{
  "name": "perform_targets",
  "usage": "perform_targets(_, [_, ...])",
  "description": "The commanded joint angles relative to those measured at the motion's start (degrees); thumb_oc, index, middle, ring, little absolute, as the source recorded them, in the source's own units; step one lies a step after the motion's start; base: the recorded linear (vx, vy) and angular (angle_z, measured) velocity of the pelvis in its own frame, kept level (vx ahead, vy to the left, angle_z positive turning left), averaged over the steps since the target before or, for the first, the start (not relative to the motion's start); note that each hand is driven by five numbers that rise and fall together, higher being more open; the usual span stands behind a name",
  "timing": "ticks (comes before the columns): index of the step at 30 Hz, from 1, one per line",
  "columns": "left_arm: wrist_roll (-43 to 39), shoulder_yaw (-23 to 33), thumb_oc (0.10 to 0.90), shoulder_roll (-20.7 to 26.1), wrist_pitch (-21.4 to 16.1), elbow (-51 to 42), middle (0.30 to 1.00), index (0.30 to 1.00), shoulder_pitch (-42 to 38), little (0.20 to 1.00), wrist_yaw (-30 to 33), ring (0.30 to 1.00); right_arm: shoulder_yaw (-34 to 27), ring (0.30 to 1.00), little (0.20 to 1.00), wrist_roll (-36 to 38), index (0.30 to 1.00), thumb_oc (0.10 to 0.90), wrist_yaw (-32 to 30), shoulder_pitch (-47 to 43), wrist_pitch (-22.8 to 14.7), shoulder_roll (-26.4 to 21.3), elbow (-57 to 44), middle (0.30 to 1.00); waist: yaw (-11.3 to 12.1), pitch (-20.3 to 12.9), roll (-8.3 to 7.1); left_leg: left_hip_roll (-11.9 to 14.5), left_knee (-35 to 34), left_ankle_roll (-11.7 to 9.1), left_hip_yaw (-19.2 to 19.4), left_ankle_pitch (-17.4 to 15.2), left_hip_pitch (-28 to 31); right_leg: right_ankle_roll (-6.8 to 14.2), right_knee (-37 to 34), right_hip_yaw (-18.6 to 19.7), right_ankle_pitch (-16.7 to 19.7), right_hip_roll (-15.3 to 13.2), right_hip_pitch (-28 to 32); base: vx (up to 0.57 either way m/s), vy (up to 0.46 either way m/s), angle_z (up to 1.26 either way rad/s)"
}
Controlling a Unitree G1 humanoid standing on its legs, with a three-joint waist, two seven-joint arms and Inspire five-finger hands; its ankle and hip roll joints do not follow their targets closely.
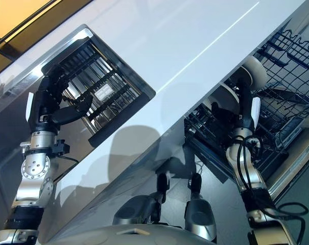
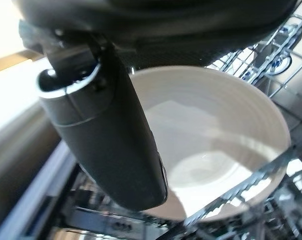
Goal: Pick up plates and place into dishwasher.
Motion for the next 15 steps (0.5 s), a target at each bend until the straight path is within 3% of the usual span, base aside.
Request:
perform_targets(1, [-0.1,2.2,0.800,1.0,-8.3,0.0,0.900,0.900,-1.2,0.900,0.5,0.900,-6.4,0.900,0.900,1.7,0.900,0.800,-4.3,-0.9,-10.3,0.3,-10.0,0.900,-2.5,-2.8,-2.11,-1.5,5.7,0.2,3.0,-7.0,-2.0,-0.4,12.9,0.4,-10.9,3.5,-4.3,0.01,0.002,-0.05])
perform_targets(9, [-1.3,4.8,0.800,1.6,-7.4,0.2,0.900,0.900,0.1,0.900,-1.0,0.900,-14.7,0.900,0.900,12.5,0.900,0.800,-5.4,4.3,-13.9,2.0,-10.0,0.900,-4.8,-3.0,-2.93,-1.3,5.6,0.3,4.4,-7.4,-1.2,0.0,12.7,2.0,-10.7,4.0,-4.2,0.00,-0.020,-0.09])
perform_targets(15, [-1.6,3.8,0.800,2.9,-6.9,2.6,0.900,0.900,-1.8,0.900,-1.0,0.900,-17.5,0.900,0.900,24.4,0.900,0.800,-1.9,3.5,-16.0,1.7,-1.7,0.900,-5.1,-3.0,-2.94,-1.2,5.8,0.1,5.2,-7.8,-0.9,0.2,12.2,2.1,-10.5,3.9,-3.6,0.00,-0.052,-0.12])
